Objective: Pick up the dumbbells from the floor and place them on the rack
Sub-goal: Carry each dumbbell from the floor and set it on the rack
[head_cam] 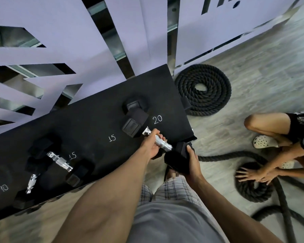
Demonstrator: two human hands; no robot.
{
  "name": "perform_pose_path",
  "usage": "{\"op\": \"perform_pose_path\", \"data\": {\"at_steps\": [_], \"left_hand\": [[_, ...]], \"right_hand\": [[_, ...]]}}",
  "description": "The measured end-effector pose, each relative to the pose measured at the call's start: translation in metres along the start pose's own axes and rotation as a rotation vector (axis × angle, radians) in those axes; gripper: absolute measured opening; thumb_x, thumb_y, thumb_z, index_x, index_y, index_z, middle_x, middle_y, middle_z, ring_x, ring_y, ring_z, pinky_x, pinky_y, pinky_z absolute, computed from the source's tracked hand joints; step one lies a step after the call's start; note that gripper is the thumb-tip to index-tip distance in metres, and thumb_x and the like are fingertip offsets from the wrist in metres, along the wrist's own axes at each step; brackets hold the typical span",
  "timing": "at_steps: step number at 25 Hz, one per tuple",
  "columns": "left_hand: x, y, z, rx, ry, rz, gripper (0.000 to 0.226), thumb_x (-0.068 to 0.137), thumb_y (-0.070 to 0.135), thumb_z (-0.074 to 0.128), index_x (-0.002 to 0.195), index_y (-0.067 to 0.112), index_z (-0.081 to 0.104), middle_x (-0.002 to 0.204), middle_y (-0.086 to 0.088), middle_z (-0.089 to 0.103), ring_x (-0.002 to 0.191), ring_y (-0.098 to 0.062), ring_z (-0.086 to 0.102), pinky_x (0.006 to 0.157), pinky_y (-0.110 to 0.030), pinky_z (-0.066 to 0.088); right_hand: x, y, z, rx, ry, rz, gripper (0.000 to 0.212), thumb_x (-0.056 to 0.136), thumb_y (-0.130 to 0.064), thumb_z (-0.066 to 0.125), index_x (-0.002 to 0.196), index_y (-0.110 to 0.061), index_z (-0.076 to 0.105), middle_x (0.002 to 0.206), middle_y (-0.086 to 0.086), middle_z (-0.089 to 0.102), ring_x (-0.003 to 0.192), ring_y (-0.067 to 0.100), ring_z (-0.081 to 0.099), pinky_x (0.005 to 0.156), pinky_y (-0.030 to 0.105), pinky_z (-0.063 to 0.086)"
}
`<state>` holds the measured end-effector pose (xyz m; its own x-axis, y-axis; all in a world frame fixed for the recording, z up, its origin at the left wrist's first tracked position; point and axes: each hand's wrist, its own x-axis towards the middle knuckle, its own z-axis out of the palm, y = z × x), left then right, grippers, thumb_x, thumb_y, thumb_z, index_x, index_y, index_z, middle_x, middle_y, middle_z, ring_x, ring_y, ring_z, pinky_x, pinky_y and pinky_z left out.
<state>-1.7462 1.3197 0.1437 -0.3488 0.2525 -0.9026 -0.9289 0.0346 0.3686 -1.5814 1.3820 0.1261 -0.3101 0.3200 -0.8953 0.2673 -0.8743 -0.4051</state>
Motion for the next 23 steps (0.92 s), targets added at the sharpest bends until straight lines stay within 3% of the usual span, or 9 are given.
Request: {"op": "perform_pose_path", "data": {"at_steps": [3, 7, 10, 14, 18, 23], "left_hand": [[0.015, 0.013, 0.024, 0.103, 0.005, 0.02, 0.027, 0.092, 0.005, 0.047, 0.066, 0.013, 0.043, 0.053, -0.003, 0.043, 0.055, -0.018, 0.044, 0.066, -0.031, 0.048], [0.039, 0.034, 0.049, 0.202, 0.031, 0.04, 0.027, 0.09, 0.005, 0.048, 0.064, 0.012, 0.045, 0.045, -0.001, 0.046, 0.052, -0.019, 0.045, 0.063, -0.031, 0.048], [0.061, 0.047, 0.063, 0.247, 0.054, 0.031, 0.028, 0.09, 0.006, 0.049, 0.062, 0.012, 0.044, 0.046, -0.001, 0.046, 0.051, -0.018, 0.045, 0.062, -0.03, 0.047], [0.086, 0.057, 0.076, 0.273, 0.068, 0.026, 0.03, 0.09, 0.006, 0.049, 0.061, 0.012, 0.044, 0.054, -0.003, 0.045, 0.053, -0.018, 0.046, 0.061, -0.028, 0.045], [0.106, 0.061, 0.085, 0.293, 0.091, 0.022, 0.03, 0.088, 0.006, 0.05, 0.06, 0.012, 0.044, 0.057, -0.004, 0.044, 0.054, -0.019, 0.046, 0.058, -0.028, 0.045], [0.123, 0.068, 0.091, 0.334, 0.131, 0.036, 0.031, 0.087, 0.005, 0.053, 0.059, 0.012, 0.044, 0.057, -0.005, 0.046, 0.05, -0.02, 0.047, 0.056, -0.029, 0.047]], "right_hand": [[0.022, -0.008, 0.0, 0.047, -0.027, 0.082, 0.075, 0.069, -0.068, 0.073, 0.131, -0.029, 0.055, 0.132, 0.012, 0.06, 0.11, 0.042, 0.066, 0.079, 0.065, 0.054], [0.055, -0.022, 0.005, -0.015, -0.044, 0.064, 0.09, 0.065, -0.075, 0.071, 0.139, -0.026, 0.052, 0.135, 0.005, 0.063, 0.117, 0.025, 0.065, 0.101, 0.046, 0.051], [0.08, -0.036, 0.013, -0.007, -0.071, 0.057, 0.089, 0.068, -0.076, 0.067, 0.138, -0.022, 0.054, 0.133, 0.006, 0.064, 0.115, 0.024, 0.066, 0.102, 0.045, 0.051], [0.099, -0.064, 0.027, -0.11, 0.048, 0.022, 0.065, 0.093, -0.059, 0.049, 0.137, -0.011, 0.052, 0.128, 0.01, 0.065, 0.111, 0.025, 0.066, 0.096, 0.042, 0.054], [0.119, -0.079, 0.035, -0.333, 0.152, 0.022, 0.066, 0.099, -0.055, 0.035, 0.137, -0.003, 0.05, 0.132, 0.011, 0.059, 0.119, 0.029, 0.058, 0.098, 0.038, 0.049], [0.133, -0.085, 0.039, -0.565, 0.184, -0.003, 0.073, 0.099, -0.059, 0.026, 0.135, -0.001, 0.052, 0.135, 0.018, 0.058, 0.125, 0.034, 0.054, 0.109, 0.048, 0.042]]}}
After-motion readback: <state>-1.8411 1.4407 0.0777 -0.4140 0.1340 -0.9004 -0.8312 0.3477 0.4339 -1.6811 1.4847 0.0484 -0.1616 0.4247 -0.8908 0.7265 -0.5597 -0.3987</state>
